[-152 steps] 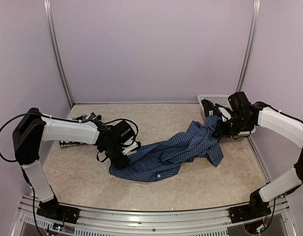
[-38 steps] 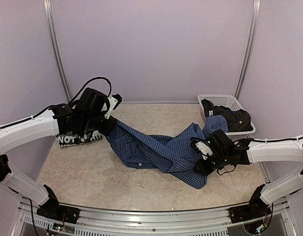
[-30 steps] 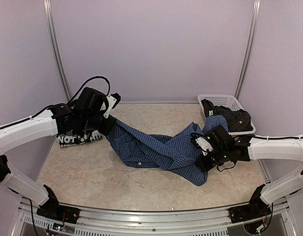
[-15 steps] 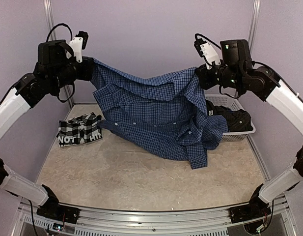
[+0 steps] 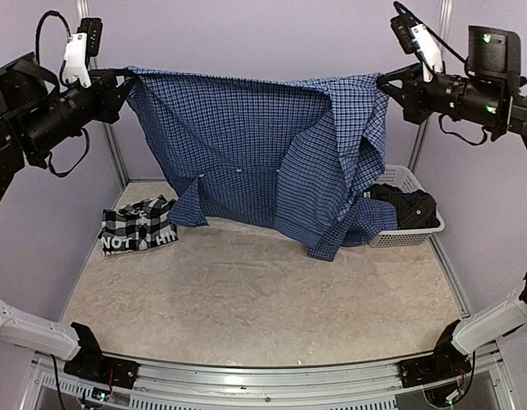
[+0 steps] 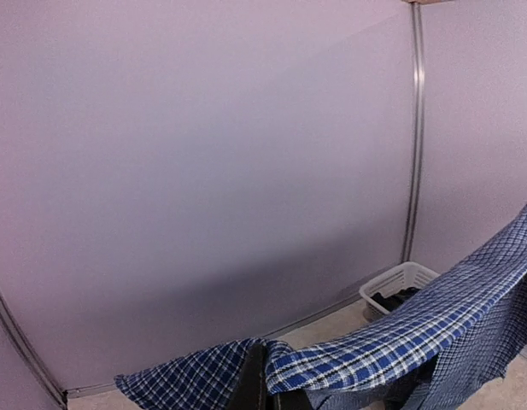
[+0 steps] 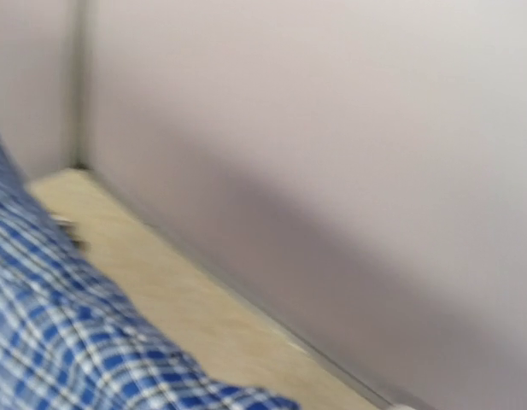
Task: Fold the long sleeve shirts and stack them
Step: Flatten out the crumpled shirt at the center of the board.
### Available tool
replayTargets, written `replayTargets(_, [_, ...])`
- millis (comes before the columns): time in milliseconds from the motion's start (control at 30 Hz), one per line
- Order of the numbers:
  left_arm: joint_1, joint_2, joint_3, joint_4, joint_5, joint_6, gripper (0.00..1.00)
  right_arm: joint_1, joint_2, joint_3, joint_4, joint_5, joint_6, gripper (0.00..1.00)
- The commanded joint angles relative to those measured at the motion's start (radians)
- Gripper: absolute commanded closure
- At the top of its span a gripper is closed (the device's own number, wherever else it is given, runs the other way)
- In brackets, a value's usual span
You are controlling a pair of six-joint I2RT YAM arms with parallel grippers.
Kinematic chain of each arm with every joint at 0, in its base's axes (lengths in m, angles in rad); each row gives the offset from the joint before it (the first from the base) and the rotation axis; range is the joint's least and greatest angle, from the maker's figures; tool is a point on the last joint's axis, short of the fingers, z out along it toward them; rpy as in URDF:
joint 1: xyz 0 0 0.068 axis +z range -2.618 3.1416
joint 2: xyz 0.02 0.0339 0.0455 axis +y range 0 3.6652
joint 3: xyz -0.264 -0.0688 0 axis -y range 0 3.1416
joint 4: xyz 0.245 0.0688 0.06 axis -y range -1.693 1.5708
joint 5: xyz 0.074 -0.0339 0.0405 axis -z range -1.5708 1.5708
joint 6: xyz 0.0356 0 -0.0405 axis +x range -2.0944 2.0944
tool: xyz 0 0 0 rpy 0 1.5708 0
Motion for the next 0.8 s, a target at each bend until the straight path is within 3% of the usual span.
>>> replayTargets(0, [-0.146, -0.146, -0.057, -0.018, 0.049, 0.037, 1.0, 0.007, -0.089, 0.023, -0.132, -0.284, 0.057, 1.0])
replayTargets(200, [-0.205, -0.238, -0.1, -0.115, 0.039, 0.034, 1.0, 0.006, -0.205, -0.067, -0.158, -0.46, 0.118, 1.0])
replayTargets(367, [-0.207, -0.264, -0.068, -0.079, 0.058, 0.035, 1.0, 0.006, -0.227, 0.008, -0.161, -0.528, 0.161, 1.0])
replayTargets(600, [-0.207, -0.231, 0.029, -0.009, -0.003, 0.08, 1.0, 0.007, -0.137, 0.149, -0.178, -0.457, 0.161, 1.0])
replayTargets(767, [-0.185, -0.111, 0.041, 0.03, -0.28, 0.137, 1.0, 0.007, -0.052, 0.138, -0.17, -0.156, 0.136, 1.0])
